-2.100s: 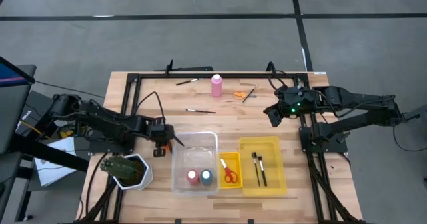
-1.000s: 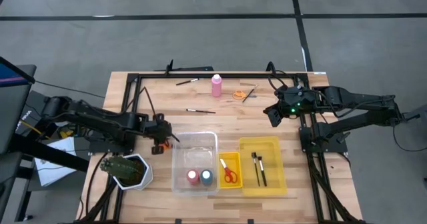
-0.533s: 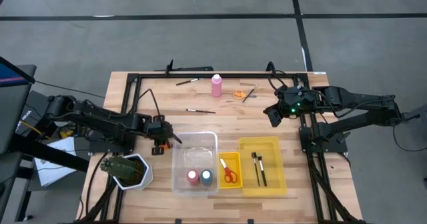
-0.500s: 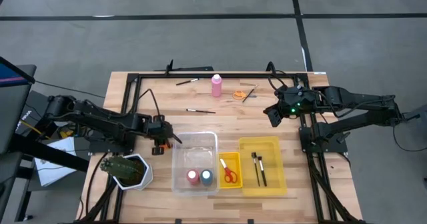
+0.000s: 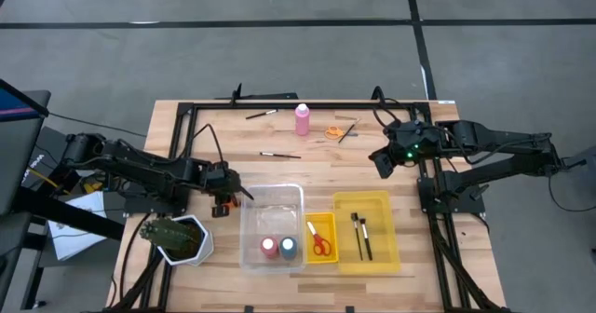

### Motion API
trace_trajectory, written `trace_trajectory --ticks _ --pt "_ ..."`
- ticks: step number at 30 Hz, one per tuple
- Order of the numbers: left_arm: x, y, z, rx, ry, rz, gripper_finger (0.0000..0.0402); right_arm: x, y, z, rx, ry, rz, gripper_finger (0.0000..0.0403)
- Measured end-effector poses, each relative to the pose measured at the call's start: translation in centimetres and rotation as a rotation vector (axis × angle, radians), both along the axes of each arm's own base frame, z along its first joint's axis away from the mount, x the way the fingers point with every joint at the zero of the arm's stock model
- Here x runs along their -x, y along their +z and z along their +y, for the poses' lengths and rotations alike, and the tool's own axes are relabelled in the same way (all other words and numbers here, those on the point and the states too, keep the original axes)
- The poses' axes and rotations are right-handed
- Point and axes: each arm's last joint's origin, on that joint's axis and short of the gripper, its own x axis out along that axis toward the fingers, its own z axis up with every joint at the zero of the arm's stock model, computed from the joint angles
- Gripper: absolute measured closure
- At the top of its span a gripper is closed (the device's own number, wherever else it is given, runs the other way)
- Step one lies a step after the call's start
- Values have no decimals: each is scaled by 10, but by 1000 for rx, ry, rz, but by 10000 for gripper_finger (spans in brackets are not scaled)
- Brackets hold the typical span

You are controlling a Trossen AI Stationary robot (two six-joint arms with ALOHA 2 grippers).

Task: Pick & Place Paint Supplies
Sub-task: Put the orange scissors into the left yellow bin

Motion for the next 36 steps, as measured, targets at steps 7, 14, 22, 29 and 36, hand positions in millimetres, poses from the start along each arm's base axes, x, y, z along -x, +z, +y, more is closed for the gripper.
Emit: trace_trajectory --ticks 7,14,22,29,36 --pt "0 0 0 -1 1 1 298 1 -1 0 -4 4 20 323" --pt "0 0 2 -28 37 2 298 2 -2 0 10 17 31 323" --pt "0 0 -3 39 -31 4 298 2 -2 -4 14 -1 33 323" --pt "1 0 -2 -47 24 5 298 2 -2 -4 6 25 34 323" --pt "0 2 -2 -4 118 -2 298 2 -2 -4 6 26 34 323"
